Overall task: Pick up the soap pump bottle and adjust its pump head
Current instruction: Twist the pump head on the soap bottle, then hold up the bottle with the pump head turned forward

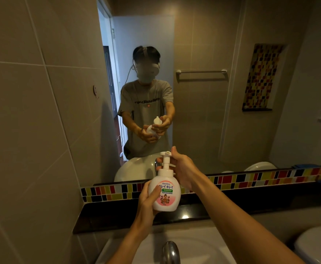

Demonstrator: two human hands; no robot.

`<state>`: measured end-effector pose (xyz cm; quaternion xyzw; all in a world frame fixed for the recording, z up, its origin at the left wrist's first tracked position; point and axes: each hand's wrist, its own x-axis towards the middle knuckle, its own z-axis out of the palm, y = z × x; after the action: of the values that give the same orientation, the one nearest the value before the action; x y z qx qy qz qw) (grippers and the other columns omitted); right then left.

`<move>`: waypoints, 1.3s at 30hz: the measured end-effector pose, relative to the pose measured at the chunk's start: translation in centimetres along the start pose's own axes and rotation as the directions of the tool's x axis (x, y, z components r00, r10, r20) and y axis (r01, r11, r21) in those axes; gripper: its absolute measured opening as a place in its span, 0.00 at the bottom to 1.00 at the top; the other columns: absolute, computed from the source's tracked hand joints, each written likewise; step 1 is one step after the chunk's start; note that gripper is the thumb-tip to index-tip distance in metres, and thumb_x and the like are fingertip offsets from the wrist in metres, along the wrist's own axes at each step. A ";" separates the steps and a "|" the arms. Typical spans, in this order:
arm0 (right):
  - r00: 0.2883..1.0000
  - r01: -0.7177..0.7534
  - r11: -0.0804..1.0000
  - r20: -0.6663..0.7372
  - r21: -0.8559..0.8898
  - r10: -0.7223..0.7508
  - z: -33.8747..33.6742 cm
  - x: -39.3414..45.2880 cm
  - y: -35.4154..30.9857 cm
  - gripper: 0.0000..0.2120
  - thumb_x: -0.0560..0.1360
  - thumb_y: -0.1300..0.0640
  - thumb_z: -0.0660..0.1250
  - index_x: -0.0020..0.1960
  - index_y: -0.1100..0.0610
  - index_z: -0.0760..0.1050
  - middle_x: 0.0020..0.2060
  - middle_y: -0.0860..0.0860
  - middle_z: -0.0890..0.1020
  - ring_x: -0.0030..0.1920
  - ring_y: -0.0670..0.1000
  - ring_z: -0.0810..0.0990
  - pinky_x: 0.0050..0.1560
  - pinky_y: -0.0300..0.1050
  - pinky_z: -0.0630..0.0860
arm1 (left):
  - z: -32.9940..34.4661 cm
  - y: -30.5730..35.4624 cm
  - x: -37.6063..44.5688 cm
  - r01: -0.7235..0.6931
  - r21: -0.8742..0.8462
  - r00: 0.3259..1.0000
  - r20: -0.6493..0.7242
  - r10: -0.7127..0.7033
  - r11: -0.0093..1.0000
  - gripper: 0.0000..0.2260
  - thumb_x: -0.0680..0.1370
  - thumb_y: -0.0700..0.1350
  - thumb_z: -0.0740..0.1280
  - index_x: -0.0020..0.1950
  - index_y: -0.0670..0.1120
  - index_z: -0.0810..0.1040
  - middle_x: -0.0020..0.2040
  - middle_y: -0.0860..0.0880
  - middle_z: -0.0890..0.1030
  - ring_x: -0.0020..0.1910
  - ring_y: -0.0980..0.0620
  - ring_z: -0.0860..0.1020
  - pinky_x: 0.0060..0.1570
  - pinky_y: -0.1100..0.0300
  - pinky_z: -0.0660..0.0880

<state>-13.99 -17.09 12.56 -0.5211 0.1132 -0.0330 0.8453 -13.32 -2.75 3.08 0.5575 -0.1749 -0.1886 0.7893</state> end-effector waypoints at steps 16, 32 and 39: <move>0.999 -0.043 0.999 0.030 -0.026 0.043 0.7 0.0 0.0 0.22 0.83 0.43 0.53 0.59 0.61 0.73 0.44 0.57 0.81 0.42 0.55 0.79 0.49 0.50 0.76 | -0.5 -0.5 0.2 -0.005 -0.016 1.000 -0.019 0.005 1.000 0.25 0.72 0.56 0.64 0.68 0.50 0.72 0.60 0.40 0.81 0.58 0.41 0.81 0.50 0.49 0.80; 0.998 -0.032 0.994 -0.048 -0.100 0.027 -0.4 1.9 3.2 0.24 0.81 0.43 0.58 0.63 0.64 0.74 0.42 0.57 0.81 0.39 0.54 0.80 0.41 0.46 0.78 | -3.1 -2.3 2.1 0.052 0.217 0.997 0.048 -0.064 0.975 0.16 0.72 0.54 0.69 0.58 0.53 0.78 0.51 0.47 0.86 0.52 0.46 0.85 0.44 0.57 0.82; 0.974 0.013 0.960 -0.216 -0.279 -0.075 -1.9 2.2 4.2 0.24 0.82 0.40 0.52 0.59 0.55 0.79 0.56 0.58 0.82 0.55 0.55 0.80 0.54 0.49 0.74 | -4.4 -3.8 3.8 0.053 0.284 0.996 0.050 -0.070 0.958 0.17 0.71 0.54 0.70 0.60 0.53 0.78 0.53 0.49 0.85 0.53 0.51 0.84 0.42 0.63 0.82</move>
<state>-12.53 -17.17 7.63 -0.6291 0.1997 -0.0944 0.7453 -8.31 -2.18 -1.63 0.6634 -0.2062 -0.2027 0.6901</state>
